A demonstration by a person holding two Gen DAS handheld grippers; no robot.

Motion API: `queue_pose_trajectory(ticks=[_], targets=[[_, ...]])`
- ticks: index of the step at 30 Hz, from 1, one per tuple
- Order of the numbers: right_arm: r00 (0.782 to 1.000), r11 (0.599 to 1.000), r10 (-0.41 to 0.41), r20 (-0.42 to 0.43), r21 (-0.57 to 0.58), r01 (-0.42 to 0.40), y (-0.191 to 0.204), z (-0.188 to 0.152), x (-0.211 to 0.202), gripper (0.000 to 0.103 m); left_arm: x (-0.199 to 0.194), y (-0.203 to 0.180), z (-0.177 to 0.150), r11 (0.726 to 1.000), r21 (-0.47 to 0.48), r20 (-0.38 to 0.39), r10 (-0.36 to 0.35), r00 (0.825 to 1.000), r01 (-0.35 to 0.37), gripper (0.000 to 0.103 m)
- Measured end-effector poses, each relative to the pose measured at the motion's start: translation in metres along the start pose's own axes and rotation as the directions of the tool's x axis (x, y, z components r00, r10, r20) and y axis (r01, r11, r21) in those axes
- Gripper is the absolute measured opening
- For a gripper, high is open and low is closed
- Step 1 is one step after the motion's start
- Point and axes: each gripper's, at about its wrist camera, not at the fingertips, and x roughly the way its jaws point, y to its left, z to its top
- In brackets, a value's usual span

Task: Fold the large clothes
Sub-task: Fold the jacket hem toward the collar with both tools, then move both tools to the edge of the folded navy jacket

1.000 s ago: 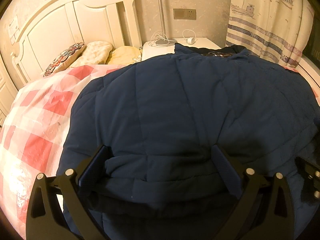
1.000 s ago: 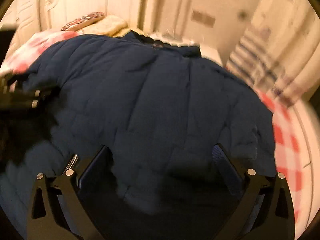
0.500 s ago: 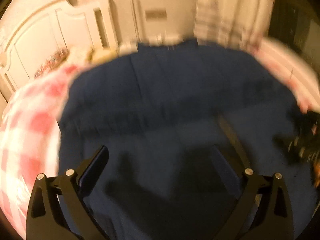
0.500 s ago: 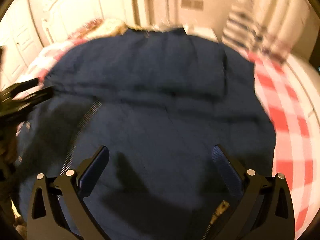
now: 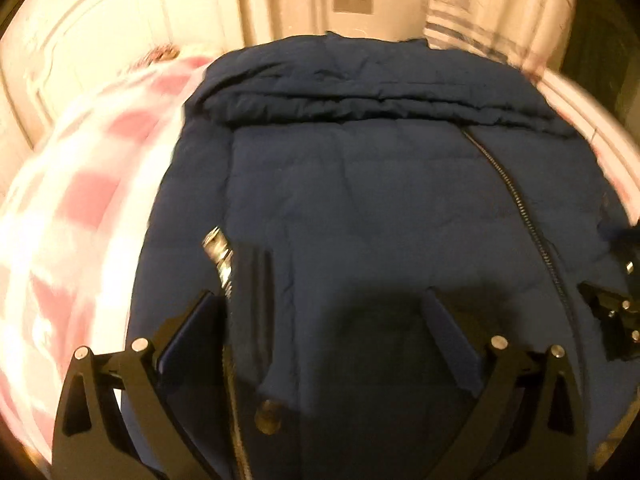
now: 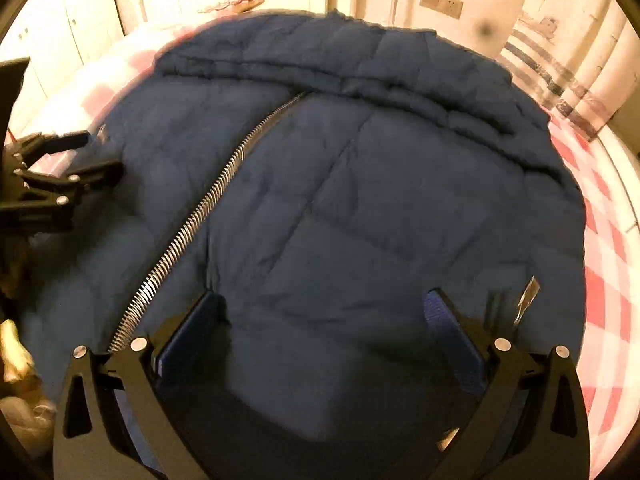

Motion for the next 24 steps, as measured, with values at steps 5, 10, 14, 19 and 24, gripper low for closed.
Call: queue_pose_trajectory(ticks=[5, 10, 14, 19, 24], targets=[[0.999, 1.0, 0.001, 0.044, 0.012, -0.001, 0.004, -0.015, -0.035, 0.099, -0.047, -0.007, -0.025, 0.999, 0.033, 0.087, -0.037, 0.995, 0.034, 0.101], [0.998, 0.995, 0.026, 0.049, -0.094, -0.022, 0.018, -0.057, -0.034, 0.099, -0.039, -0.036, -0.056, 0.982, 0.18, 0.081, 0.045, 0.996, -0.059, 0.101], [0.996, 0.998, 0.027, 0.08, -0.062, -0.022, 0.015, -0.066, -0.05, 0.099, -0.051, -0.02, -0.061, 0.994, 0.114, 0.039, -0.007, 0.999, 0.002, 0.101], [0.99, 0.987, 0.047, 0.133, -0.162, -0.025, 0.027, -0.085, -0.07, 0.099, -0.07, -0.024, -0.094, 0.976, 0.217, 0.095, -0.006, 0.996, -0.015, 0.101], [0.984, 0.993, 0.061, 0.166, -0.11, -0.043, 0.013, -0.109, -0.062, 0.099, -0.079, -0.002, -0.12, 0.989, 0.142, 0.141, -0.067, 0.988, 0.047, 0.101]])
